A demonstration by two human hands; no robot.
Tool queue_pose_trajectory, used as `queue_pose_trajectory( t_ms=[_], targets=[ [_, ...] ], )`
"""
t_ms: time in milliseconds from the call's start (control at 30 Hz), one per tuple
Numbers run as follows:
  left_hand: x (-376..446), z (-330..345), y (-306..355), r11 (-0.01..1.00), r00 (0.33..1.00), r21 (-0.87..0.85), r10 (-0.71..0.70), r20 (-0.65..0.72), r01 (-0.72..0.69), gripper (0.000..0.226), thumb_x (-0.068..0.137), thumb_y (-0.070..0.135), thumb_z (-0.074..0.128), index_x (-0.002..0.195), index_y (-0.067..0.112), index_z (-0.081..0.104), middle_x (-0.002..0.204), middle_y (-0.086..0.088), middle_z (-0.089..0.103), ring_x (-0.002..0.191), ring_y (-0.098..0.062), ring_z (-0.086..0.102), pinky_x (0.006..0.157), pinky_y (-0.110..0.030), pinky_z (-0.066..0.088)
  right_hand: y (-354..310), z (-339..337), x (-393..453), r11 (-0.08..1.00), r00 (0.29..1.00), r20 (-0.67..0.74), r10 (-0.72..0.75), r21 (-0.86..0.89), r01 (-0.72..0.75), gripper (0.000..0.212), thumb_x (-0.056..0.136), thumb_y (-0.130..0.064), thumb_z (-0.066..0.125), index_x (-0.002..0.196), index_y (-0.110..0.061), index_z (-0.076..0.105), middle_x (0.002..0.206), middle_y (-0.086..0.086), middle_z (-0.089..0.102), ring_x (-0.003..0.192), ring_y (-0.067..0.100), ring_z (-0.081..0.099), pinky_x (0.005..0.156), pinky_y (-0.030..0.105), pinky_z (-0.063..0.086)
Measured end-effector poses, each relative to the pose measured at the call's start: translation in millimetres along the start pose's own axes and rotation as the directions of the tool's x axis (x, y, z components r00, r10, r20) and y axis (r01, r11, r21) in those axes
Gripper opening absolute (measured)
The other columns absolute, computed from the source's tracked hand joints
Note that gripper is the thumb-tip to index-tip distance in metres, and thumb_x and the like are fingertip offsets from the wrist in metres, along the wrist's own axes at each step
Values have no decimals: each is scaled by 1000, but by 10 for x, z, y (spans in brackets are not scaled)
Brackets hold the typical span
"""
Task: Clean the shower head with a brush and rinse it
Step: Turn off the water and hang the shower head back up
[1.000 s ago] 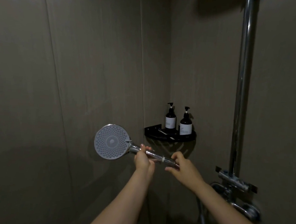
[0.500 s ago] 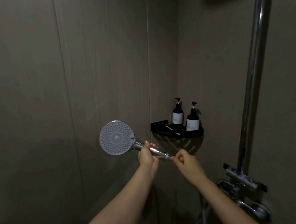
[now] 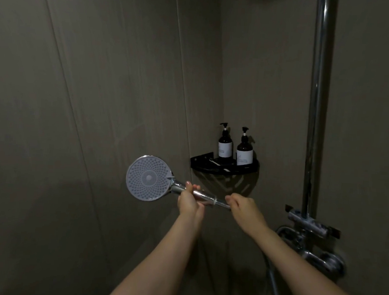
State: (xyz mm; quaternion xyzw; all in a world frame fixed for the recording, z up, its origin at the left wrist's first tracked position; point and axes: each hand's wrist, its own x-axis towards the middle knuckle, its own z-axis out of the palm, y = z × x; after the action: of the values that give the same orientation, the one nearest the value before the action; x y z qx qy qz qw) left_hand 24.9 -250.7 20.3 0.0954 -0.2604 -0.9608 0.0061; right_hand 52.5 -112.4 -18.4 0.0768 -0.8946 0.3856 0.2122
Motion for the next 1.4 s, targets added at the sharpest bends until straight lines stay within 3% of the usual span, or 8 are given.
queue_pose_trajectory(
  t_ms=[133,200,367,700,833,933,1067,1400],
  targets=[
    [37,-19,22,1000,1000,6,10,1,-10,20,96,16,47,76,13,47,70,0,45,64,-11,45,78,-32,45,-14,-9,-20,999,995,92,-43,31,40,28,79,-35,67,90,-27,43,69,-13,55,63,0,56,53,16,40],
    [58,-50,32,1000,1000,22,5,0,-5,19,95,16,48,76,14,48,69,0,47,64,-11,47,86,-36,44,-12,10,-5,999,996,81,-40,1,40,17,83,-32,62,86,-23,48,71,-10,56,67,10,58,56,24,43],
    [75,-44,38,1000,1000,5,15,-2,-15,23,96,16,46,73,15,46,69,0,45,63,-10,45,69,-31,44,-36,13,14,997,998,60,4,73,-8,21,83,-38,62,91,-23,51,73,-9,54,67,9,55,55,23,40],
    [102,-61,27,1000,1000,20,0,13,0,21,96,17,47,74,14,48,69,1,46,64,-11,46,79,-33,44,-20,19,-10,998,995,92,-37,51,33,24,80,-35,66,89,-30,45,69,-11,54,63,5,55,51,16,37],
    [95,-75,-22,1000,1000,29,-11,17,10,23,96,17,47,73,14,48,66,1,46,63,-11,46,76,-33,44,5,-2,26,999,999,34,23,48,-24,30,91,-36,50,64,-25,45,63,-3,53,67,21,59,56,30,36],
    [110,-60,-36,1000,1000,6,-7,16,7,22,96,16,47,74,14,47,67,0,45,64,-12,45,85,-37,43,7,-19,-2,999,994,109,-5,37,1,22,82,-37,63,85,-25,45,63,-10,51,58,6,52,50,21,36],
    [132,-78,-42,1000,999,12,-21,30,21,22,96,17,46,74,14,46,68,-1,44,64,-12,44,86,-33,42,14,-3,4,999,997,69,26,32,-28,25,91,-38,50,70,-23,48,66,-2,55,68,21,58,57,30,38],
    [134,-63,-53,1000,1000,11,-22,8,22,25,97,16,45,71,15,44,67,0,42,62,-12,42,68,-29,41,10,-16,19,999,990,143,12,-33,-7,20,83,-38,62,80,-26,46,66,-11,53,64,10,57,52,22,38]
  ],
)
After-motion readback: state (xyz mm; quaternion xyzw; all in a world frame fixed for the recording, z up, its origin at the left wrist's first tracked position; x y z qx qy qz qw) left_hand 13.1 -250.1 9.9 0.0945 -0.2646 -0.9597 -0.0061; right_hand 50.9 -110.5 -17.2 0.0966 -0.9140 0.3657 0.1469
